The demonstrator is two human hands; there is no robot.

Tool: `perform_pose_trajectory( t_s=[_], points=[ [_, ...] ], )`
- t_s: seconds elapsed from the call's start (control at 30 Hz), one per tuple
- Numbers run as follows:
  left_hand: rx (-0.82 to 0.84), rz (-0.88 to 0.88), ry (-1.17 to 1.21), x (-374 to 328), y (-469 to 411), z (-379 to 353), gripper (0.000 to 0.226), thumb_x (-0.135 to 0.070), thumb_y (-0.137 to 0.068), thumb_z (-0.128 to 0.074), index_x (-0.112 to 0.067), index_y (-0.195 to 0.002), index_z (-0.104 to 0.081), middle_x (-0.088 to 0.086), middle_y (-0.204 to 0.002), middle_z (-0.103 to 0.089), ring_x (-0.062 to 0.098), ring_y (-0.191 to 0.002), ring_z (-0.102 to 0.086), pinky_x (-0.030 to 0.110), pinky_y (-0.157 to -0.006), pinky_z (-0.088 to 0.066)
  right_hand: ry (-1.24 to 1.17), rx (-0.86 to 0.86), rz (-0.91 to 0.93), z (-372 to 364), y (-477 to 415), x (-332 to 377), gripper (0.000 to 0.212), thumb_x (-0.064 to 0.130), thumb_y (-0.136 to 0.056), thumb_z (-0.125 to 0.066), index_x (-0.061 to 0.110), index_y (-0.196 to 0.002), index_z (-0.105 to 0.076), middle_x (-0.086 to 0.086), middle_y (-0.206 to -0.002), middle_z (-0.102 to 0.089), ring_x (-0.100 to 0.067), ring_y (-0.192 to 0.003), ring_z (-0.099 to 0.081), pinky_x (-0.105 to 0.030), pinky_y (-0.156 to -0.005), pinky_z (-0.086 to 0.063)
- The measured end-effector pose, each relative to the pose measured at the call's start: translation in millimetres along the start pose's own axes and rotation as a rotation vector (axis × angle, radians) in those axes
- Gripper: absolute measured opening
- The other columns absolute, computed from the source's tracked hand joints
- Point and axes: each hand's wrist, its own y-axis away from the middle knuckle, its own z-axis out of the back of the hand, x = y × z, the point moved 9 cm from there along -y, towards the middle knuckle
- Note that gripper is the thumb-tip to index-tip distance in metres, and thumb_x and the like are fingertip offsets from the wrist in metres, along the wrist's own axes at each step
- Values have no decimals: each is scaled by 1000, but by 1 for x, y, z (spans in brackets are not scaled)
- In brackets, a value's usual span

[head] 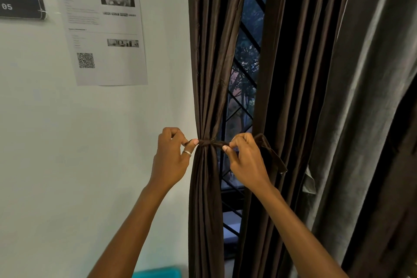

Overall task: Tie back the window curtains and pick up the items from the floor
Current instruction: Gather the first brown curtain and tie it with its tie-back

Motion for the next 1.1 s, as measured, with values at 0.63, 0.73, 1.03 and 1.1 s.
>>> perform_pose_trajectory(
  t_s=[0.63, 0.73, 1.03, 1.1],
  points=[
    [62, 70, 194, 20, 16, -35, 18, -33, -98, -59, -22, -112, -58, -14, -113, -47, 4, -84, -59, 24, -70, -54, 34, 72, -145, -26, 11, -3, 9, 22, -102, -57, 18, -95, -62, 8, -91, -60, -1, -81, -54, -6, -69, -39],
    [119, 87, 188, 15, 24, -48, 18, -35, -98, -58, -27, -114, -56, -18, -108, -49, -3, -84, -58, 29, -73, -56, 24, 100, -168, -27, 16, -13, 7, 20, -101, -58, 17, -99, -64, 8, -95, -62, -2, -86, -55, -5, -73, -40],
    [238, 85, 106, -21, 25, -93, 6, -38, -97, -56, -37, -103, -58, -19, -87, -65, 2, -78, -64, 42, -72, -58, -75, 97, -176, -5, 21, -59, 5, 17, -99, -61, 17, -96, -66, 8, -93, -62, 1, -81, -57, -3, -72, -41],
    [237, 106, 100, -39, 25, -109, 7, -36, -97, -57, -34, -103, -61, -18, -86, -66, 2, -78, -64, 42, -72, -58, -76, 119, -174, 6, 25, -80, 6, 20, -99, -61, 21, -95, -65, 10, -93, -62, 1, -81, -57, -5, -71, -42]
  ],
)
